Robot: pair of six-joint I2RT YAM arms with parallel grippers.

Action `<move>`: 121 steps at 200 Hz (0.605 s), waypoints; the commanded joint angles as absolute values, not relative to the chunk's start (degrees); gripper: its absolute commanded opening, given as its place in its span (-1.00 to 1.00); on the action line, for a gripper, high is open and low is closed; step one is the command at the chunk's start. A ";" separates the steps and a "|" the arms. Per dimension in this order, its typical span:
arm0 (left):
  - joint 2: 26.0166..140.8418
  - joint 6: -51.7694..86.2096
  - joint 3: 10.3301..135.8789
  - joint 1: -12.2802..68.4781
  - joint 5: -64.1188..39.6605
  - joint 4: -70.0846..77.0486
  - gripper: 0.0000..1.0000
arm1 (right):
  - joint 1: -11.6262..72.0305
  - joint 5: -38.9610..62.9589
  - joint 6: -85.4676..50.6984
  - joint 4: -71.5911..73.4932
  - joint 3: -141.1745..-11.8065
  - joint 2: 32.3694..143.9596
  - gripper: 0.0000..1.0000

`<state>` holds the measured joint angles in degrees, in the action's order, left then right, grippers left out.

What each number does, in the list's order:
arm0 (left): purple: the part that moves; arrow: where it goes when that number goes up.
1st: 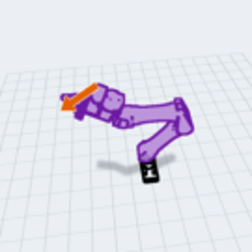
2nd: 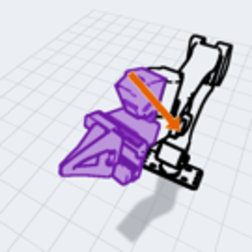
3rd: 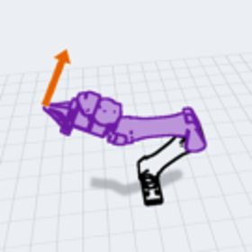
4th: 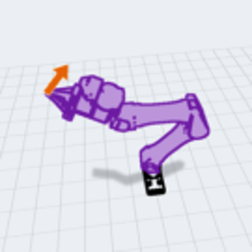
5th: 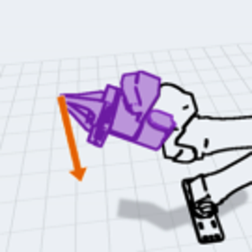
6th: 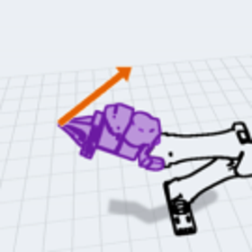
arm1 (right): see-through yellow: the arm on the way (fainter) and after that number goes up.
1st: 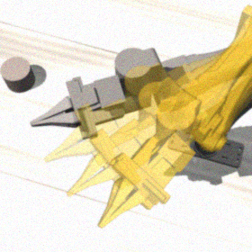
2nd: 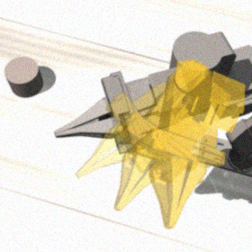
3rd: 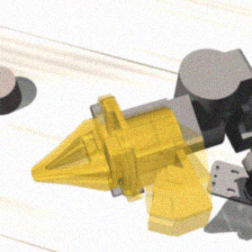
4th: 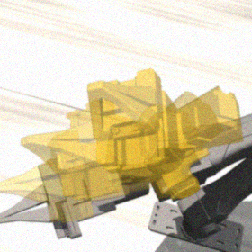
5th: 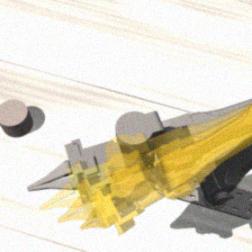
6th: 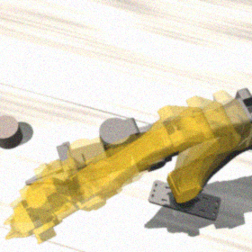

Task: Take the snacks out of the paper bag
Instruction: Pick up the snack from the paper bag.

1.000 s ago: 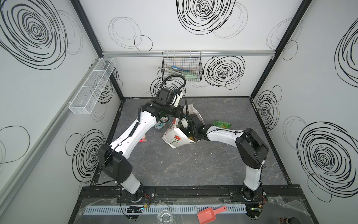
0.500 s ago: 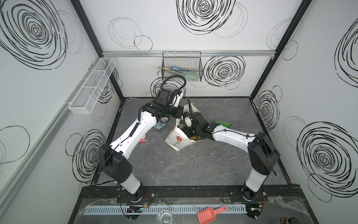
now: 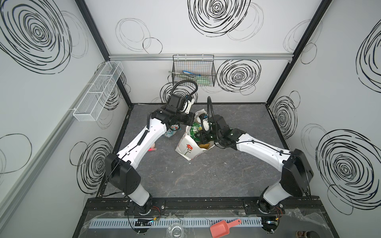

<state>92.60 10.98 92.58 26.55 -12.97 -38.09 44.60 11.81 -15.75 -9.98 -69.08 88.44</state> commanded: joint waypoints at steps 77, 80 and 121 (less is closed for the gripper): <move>92.19 10.06 93.17 26.30 -13.80 -36.83 -1.00 | 42.12 11.51 -18.90 -4.63 -71.72 77.41 -1.00; 92.21 9.95 93.23 26.28 -13.82 -36.83 -1.00 | 42.10 11.45 -18.98 -4.82 -71.91 77.15 -1.00; 92.03 9.54 93.25 26.42 -14.80 -36.74 -1.00 | 41.54 9.90 -19.69 -4.99 -74.28 71.85 -1.00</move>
<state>92.60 10.72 92.58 26.28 -12.97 -37.89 42.00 10.92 -18.24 -10.33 -69.54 77.47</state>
